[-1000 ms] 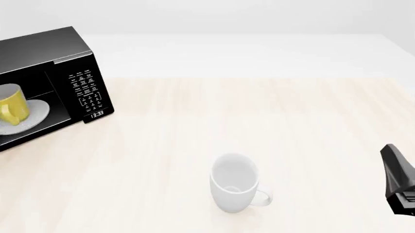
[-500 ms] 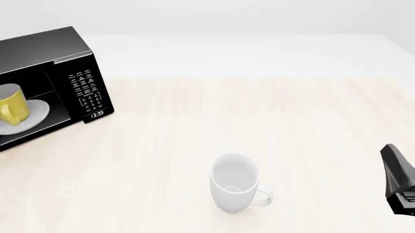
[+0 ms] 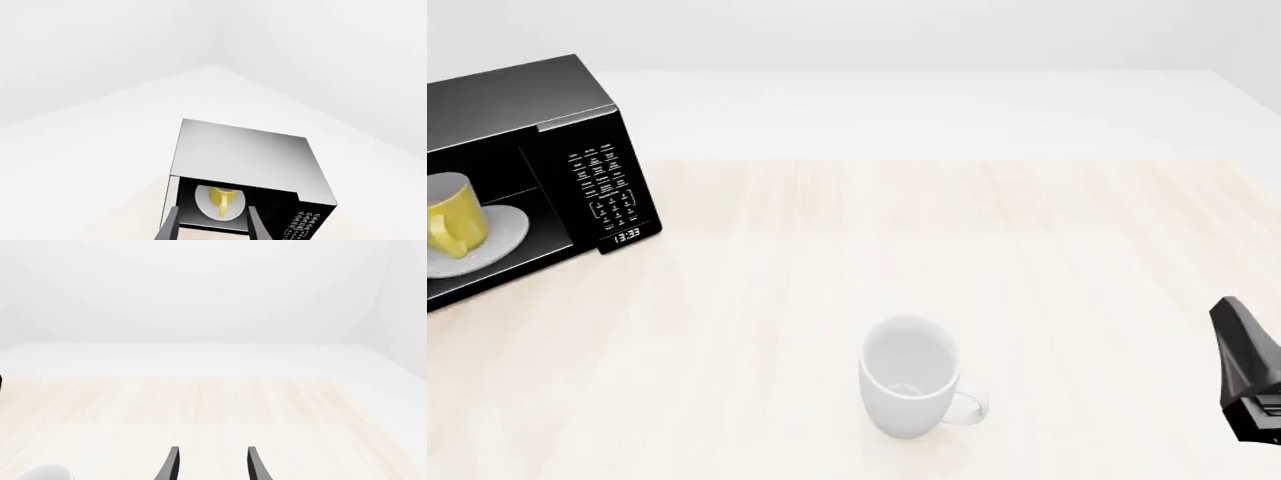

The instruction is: Put the yellow and white mug in the microwave and close it.

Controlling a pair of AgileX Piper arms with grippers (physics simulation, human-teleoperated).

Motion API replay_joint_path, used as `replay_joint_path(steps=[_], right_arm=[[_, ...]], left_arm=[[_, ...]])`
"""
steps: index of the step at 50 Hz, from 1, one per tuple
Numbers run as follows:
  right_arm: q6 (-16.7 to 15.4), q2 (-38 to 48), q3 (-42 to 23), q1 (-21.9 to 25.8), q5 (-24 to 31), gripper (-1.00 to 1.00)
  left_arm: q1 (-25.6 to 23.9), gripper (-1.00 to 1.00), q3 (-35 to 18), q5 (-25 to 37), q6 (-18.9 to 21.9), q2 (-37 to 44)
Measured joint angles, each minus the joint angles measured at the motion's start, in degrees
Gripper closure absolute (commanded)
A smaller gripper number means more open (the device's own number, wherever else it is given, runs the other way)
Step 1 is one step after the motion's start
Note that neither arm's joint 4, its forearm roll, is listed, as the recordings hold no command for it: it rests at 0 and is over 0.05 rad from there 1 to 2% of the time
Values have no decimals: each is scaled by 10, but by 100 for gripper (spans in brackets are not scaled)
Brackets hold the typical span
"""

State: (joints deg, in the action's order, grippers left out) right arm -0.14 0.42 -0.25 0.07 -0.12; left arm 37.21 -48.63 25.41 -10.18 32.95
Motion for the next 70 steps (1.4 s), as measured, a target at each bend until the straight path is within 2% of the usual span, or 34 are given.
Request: replay_joint_path(steps=[29,46,70], right_arm=[[0,0,0,0,0,-100],[0,0,0,0,0,-100],[0,0,0,0,0,-100]], left_arm=[[158,-100,-12,14,-30,43],[224,-100,-10,9,-31,85],[304,-100,38,-39,-39,166]])
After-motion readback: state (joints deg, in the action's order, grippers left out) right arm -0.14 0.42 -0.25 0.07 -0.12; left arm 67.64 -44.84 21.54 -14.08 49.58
